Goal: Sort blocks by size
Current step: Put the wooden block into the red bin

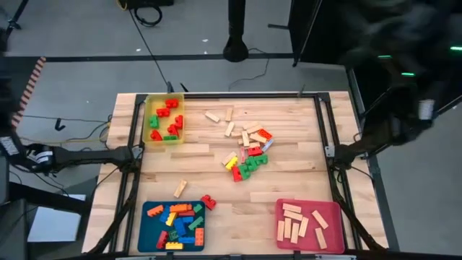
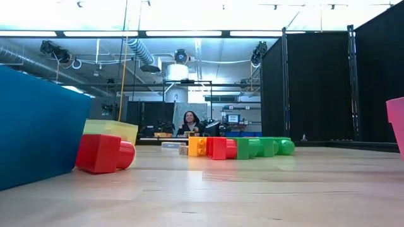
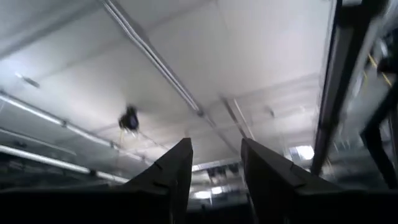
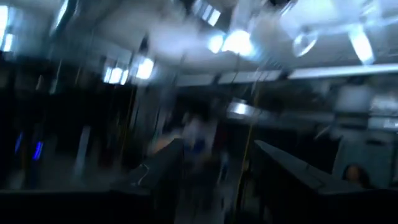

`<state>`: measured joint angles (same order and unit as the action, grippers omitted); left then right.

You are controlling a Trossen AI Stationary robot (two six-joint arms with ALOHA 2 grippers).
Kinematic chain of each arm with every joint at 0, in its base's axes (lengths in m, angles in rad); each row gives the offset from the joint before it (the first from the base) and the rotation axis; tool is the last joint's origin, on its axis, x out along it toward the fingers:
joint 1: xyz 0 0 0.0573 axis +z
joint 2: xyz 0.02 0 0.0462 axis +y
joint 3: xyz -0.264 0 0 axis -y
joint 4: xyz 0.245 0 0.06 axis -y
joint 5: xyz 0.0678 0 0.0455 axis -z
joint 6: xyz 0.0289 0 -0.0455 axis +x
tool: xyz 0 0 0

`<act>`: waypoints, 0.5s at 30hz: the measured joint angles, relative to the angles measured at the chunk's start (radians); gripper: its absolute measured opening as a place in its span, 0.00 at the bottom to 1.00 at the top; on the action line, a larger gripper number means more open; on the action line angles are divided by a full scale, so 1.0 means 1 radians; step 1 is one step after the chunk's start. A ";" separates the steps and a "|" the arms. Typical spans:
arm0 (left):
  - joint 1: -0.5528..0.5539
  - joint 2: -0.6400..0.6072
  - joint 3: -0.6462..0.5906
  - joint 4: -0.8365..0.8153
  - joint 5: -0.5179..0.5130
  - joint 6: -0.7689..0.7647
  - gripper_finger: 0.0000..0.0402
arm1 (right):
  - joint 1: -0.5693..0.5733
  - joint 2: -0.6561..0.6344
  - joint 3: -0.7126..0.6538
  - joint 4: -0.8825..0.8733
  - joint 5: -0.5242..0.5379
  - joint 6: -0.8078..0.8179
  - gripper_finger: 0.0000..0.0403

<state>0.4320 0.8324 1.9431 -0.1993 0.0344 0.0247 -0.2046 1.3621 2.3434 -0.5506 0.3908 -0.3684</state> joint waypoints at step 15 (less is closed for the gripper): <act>0.000 0.030 -0.104 -0.016 -0.062 -0.058 0.36 | 0.009 -0.171 -0.002 0.129 0.080 -0.004 0.49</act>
<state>0.4320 0.8625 1.8393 -0.2151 -0.0272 -0.0332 -0.1960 1.1912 2.3417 -0.4214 0.4709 -0.3722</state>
